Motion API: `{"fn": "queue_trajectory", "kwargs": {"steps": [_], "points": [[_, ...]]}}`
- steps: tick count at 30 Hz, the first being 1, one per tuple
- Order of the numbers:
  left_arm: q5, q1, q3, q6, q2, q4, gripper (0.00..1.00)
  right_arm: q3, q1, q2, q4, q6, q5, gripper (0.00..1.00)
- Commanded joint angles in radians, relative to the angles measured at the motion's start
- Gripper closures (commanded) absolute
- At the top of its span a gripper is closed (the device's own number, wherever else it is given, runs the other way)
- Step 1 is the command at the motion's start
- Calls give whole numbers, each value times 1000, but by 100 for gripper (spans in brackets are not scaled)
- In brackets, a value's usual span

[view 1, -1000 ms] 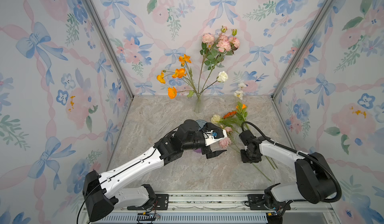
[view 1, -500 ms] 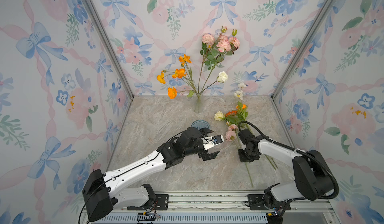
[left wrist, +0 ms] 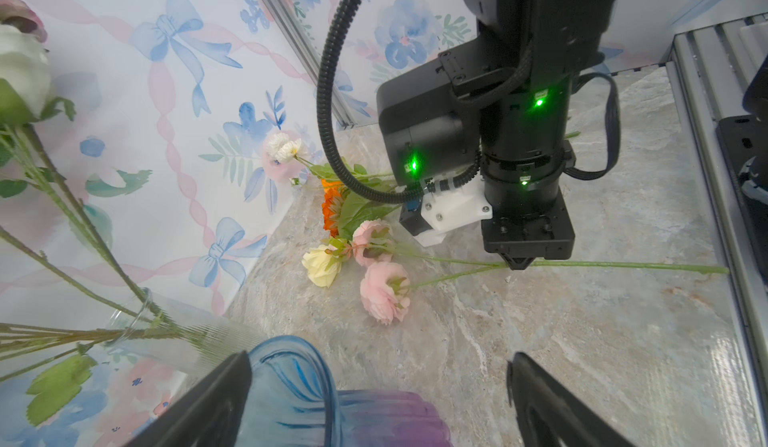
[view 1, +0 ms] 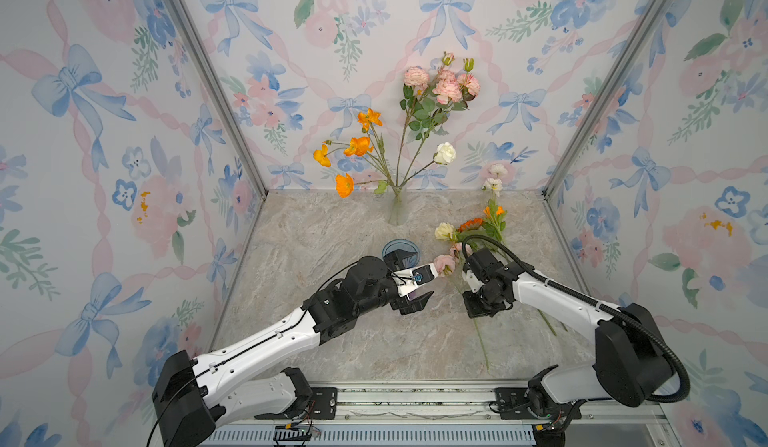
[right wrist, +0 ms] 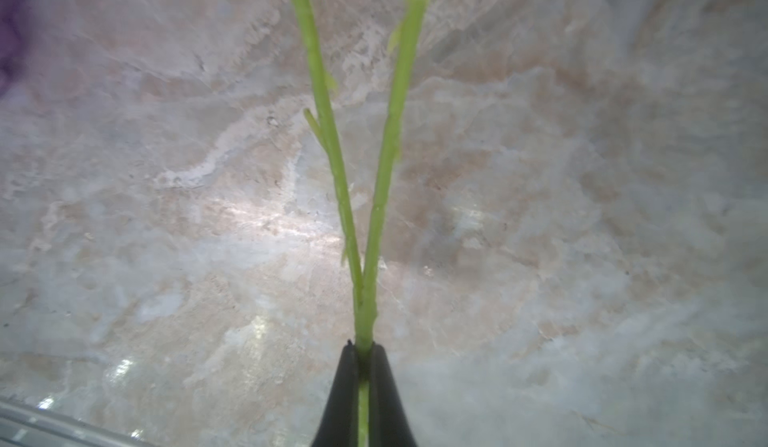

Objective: Arrange the flowers into the vase
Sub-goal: 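Lift the pink carnations with right gripper while left gripper returns to the blue-purple vase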

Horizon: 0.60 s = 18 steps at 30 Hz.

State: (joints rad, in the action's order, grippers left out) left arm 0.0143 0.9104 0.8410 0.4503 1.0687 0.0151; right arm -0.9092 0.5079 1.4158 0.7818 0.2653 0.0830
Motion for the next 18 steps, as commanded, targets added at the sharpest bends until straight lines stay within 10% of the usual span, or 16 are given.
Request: {"fn": "queue_trajectory", "kwargs": {"steps": [1, 18], "points": [[-25, -21, -33, 8, -60, 69, 2, -63, 13, -79, 81, 22, 50, 100], [-68, -50, -178, 37, -275, 227, 2, -167, 93, -526, -165, 284, -217, 100]]}}
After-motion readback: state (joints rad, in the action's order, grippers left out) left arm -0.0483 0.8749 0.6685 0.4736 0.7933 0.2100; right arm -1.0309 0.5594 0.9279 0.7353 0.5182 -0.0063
